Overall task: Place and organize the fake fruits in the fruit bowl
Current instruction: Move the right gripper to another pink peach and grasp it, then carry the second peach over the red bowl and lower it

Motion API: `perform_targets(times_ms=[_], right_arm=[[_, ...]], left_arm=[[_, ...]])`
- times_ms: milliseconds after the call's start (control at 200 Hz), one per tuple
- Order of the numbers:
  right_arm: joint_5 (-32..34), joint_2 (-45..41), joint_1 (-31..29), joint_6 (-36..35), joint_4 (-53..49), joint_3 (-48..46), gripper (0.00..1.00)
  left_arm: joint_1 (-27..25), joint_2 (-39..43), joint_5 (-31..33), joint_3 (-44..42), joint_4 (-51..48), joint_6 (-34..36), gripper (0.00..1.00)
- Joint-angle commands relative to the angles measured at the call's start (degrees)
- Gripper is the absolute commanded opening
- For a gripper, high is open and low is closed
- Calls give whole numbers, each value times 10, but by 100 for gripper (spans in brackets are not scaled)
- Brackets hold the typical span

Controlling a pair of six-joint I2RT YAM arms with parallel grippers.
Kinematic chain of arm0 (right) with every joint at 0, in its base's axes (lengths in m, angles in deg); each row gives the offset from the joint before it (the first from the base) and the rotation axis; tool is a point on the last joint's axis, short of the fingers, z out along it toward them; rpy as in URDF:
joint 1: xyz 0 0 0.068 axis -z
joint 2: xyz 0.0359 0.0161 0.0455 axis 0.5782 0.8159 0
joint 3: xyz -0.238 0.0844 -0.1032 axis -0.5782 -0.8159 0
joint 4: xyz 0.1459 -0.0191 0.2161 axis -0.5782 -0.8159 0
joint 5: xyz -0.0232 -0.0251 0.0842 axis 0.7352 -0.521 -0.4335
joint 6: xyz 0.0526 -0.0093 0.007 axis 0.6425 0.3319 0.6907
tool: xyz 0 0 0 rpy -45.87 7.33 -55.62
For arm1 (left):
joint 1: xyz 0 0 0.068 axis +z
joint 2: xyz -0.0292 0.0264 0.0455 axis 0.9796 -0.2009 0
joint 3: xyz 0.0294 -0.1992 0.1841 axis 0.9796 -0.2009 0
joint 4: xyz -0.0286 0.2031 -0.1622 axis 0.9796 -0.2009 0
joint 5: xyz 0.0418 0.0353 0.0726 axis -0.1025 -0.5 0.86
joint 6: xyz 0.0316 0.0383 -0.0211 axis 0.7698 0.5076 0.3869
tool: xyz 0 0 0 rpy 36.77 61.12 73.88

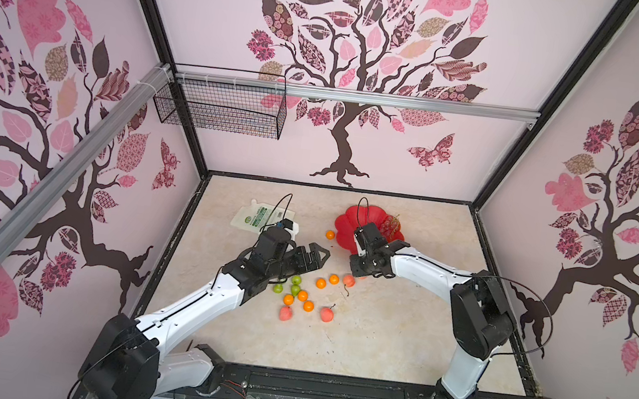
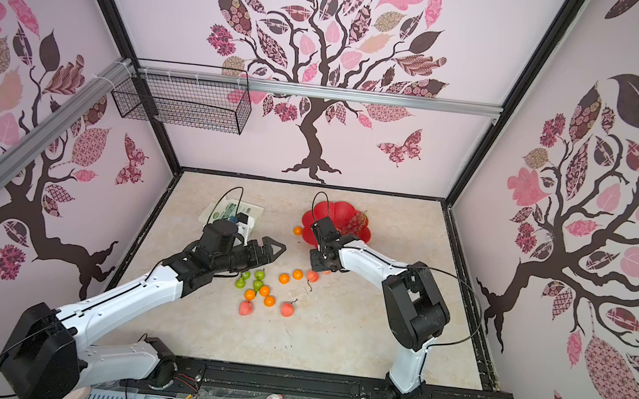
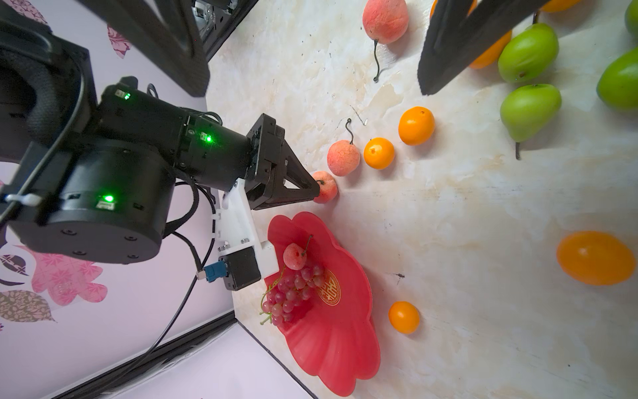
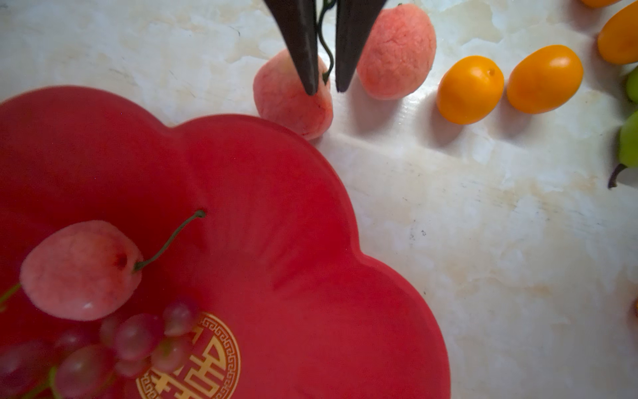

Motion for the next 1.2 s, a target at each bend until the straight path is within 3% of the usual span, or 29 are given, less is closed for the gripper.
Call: perform_targets(times_ms=[0, 420, 675, 990, 1195], right_arm=[[9, -3, 2, 1, -13, 7, 12], [7, -70, 2, 9, -21, -22, 3], [-26, -158, 4, 29, -23, -63, 0], [-94, -294, 75, 61, 45, -124, 0], [-20, -346, 85, 62, 100, -151, 0]], left_arm=[[3, -5, -8, -4, -1, 13, 98], [-1, 20, -33, 14, -49, 44, 98], [-54, 21, 12, 72, -117, 99, 98], [-78, -27, 22, 131, -101, 111, 98], [-78, -84, 1, 167, -81, 112, 98]])
